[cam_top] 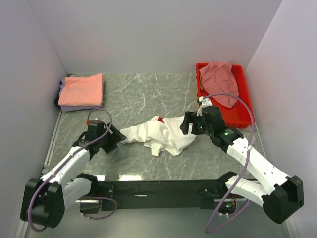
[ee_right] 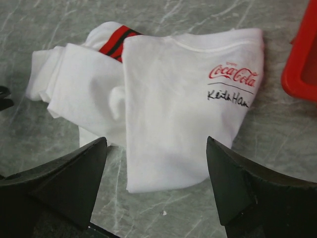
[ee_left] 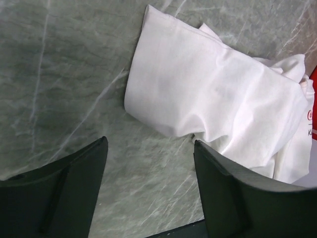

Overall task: Fold and stack the t-shirts
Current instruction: Flatten the tshirt out

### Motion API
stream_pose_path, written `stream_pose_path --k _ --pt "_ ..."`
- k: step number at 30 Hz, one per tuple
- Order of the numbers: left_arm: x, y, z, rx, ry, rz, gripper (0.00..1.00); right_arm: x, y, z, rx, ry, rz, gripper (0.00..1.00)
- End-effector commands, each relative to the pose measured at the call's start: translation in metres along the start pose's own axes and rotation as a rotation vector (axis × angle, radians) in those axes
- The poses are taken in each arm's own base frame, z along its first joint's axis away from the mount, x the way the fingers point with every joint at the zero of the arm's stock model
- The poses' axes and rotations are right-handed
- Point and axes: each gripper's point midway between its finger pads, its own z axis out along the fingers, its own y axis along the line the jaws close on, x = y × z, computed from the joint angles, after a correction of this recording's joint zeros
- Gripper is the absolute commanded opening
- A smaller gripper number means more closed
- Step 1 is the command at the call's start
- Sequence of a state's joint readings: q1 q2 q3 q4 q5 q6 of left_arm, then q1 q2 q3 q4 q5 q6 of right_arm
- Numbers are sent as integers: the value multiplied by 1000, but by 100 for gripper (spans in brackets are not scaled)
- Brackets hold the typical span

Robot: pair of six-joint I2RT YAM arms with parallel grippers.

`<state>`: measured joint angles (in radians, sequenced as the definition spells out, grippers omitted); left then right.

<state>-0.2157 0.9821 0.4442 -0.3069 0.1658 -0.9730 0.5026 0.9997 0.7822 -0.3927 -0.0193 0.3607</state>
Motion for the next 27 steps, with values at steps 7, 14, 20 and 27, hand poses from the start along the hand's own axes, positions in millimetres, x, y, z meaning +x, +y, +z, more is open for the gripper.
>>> stream_pose_path --k 7,14,20,27 --pt "-6 -3 24 -18 -21 -39 59 -24 42 4 -138 -51 -135 86" --pt "-6 -9 42 4 4 -39 49 -9 60 25 -112 28 -311 82" --pt "-9 -9 54 -13 15 -31 33 -18 56 59 7 80 -340 76" --pt "-13 -5 60 -35 5 16 0 -5 61 93 22 190 -352 63"
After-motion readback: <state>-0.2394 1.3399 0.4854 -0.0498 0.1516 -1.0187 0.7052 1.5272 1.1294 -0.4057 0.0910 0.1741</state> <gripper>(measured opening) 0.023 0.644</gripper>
